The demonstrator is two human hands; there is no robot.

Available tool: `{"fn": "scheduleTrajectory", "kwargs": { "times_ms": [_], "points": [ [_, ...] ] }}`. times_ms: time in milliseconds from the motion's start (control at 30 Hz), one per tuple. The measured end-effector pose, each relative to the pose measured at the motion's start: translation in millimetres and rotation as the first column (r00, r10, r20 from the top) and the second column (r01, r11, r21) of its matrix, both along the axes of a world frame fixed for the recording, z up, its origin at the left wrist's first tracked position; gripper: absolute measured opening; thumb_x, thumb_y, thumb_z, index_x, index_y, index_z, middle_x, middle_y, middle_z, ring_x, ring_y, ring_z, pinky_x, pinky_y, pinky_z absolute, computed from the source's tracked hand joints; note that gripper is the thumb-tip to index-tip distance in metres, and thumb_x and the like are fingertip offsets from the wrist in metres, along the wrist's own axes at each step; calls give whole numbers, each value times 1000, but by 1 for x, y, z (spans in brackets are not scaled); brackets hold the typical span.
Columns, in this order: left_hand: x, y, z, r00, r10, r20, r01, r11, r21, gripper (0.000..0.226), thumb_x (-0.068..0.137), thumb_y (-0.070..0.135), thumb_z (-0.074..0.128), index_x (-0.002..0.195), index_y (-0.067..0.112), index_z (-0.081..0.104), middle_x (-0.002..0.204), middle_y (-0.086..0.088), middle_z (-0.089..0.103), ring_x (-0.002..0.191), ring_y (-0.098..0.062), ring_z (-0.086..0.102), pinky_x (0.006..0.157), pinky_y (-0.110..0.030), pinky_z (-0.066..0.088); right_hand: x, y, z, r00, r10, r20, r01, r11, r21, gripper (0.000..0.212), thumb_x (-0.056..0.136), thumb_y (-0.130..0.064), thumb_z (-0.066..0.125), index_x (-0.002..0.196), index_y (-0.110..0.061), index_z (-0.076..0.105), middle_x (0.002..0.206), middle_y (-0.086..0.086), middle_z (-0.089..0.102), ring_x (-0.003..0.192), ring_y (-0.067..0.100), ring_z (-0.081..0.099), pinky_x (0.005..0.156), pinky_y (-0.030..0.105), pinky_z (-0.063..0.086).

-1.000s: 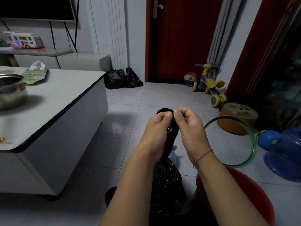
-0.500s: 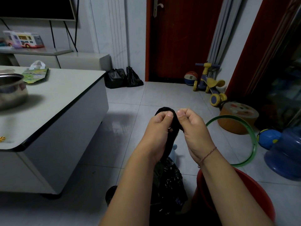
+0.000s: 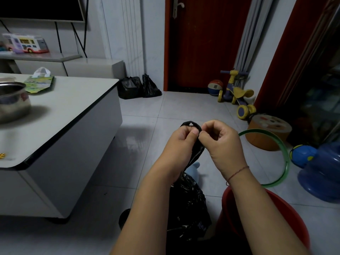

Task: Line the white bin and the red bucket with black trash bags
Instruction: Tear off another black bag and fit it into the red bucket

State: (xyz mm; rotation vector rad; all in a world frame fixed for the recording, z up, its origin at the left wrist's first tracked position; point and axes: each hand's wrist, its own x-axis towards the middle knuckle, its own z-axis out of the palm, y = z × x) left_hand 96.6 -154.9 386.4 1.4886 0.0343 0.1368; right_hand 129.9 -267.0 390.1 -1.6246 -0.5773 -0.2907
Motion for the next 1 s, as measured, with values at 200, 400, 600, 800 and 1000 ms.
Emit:
{"fn": "scheduleTrajectory", "kwargs": {
  "times_ms": [200, 400, 600, 800, 1000],
  "points": [
    [0, 2, 0, 999, -18, 35, 23, 990, -138, 28, 101, 26, 42, 108, 7, 62, 95, -14, 63, 88, -29, 59, 84, -48, 48, 5, 0, 0, 996, 52, -71, -39, 985, 167, 24, 82, 4, 60, 70, -16, 59, 57, -12, 58, 56, -3, 53, 54, 12, 45],
    [4, 6, -3, 997, -23, 70, 43, 953, -299, 28, 102, 22, 41, 104, 5, 62, 86, -4, 72, 82, -17, 67, 76, -33, 55, 9, 0, -2, 976, 139, -167, -82, 947, 312, 28, 87, 4, 53, 72, -19, 59, 70, -4, 62, 73, 10, 58, 72, 23, 51],
    [5, 13, -1, 997, 14, 74, 27, 854, -520, 33, 102, 20, 38, 107, 1, 64, 93, -10, 74, 87, -19, 71, 69, -29, 57, 13, -2, -5, 948, 167, -272, -42, 910, 412, 25, 91, -4, 49, 77, -19, 64, 72, -4, 70, 76, 12, 62, 76, 26, 51],
    [3, -2, -3, 994, 98, -47, -106, 969, -222, 40, 80, 44, 72, 102, 11, 69, 95, -8, 76, 94, -26, 72, 82, -42, 58, 11, 2, -9, 928, 248, -278, -145, 928, 343, 19, 93, -7, 50, 84, -15, 65, 73, -3, 71, 71, 7, 65, 63, 18, 52],
    [7, -6, -6, 974, 224, 23, -213, 950, -227, 21, 85, 28, 70, 81, 9, 64, 91, -22, 71, 80, -26, 69, 72, -35, 60, 7, 7, -9, 944, 222, -244, -165, 958, 235, 38, 72, -43, 69, 97, -15, 59, 99, 10, 70, 92, 16, 68, 83, 28, 55]
  ]
}}
